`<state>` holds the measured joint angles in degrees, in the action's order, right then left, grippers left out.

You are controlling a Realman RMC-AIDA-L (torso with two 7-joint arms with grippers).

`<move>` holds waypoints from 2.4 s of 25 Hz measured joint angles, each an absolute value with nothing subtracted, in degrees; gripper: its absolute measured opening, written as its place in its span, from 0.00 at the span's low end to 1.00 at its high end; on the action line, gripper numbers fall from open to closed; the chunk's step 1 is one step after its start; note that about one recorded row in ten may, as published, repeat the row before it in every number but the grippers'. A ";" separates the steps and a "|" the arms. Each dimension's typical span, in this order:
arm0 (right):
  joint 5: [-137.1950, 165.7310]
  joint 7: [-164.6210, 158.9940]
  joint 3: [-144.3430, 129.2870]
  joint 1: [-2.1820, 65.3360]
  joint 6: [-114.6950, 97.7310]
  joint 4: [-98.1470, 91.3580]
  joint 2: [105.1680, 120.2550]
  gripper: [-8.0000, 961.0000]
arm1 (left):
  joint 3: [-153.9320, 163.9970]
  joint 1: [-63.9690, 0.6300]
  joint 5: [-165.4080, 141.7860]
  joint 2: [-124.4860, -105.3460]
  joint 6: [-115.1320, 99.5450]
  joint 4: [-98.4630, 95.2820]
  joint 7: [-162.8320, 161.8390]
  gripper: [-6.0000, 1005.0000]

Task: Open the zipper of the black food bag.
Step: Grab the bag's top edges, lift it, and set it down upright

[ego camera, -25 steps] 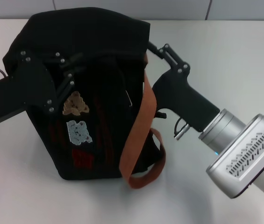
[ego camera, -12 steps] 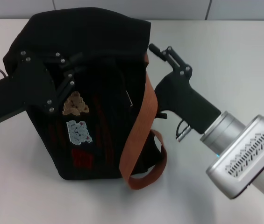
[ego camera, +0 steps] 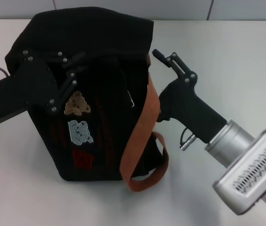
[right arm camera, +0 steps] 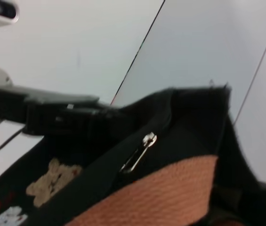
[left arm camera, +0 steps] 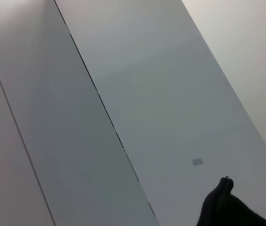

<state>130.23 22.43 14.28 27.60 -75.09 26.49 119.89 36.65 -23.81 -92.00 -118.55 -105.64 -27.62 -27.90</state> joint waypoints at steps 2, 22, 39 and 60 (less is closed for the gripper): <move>130.23 21.54 14.26 26.61 -77.65 26.47 119.94 0.87 | 36.65 -23.73 -91.94 -118.52 -105.58 -27.60 -27.86 0.08; 130.25 15.19 12.49 28.98 -75.30 25.14 119.97 0.87 | 36.65 -24.75 -91.70 -118.55 -103.97 -27.51 -27.29 0.08; 129.90 15.16 14.81 30.38 -73.41 25.39 119.97 0.87 | 36.65 -25.06 -91.91 -118.57 -104.46 -26.25 -27.11 0.08; 130.07 16.58 15.93 29.81 -73.55 24.25 119.97 0.87 | 36.65 -24.96 -92.03 -118.56 -104.80 -25.31 -26.44 0.08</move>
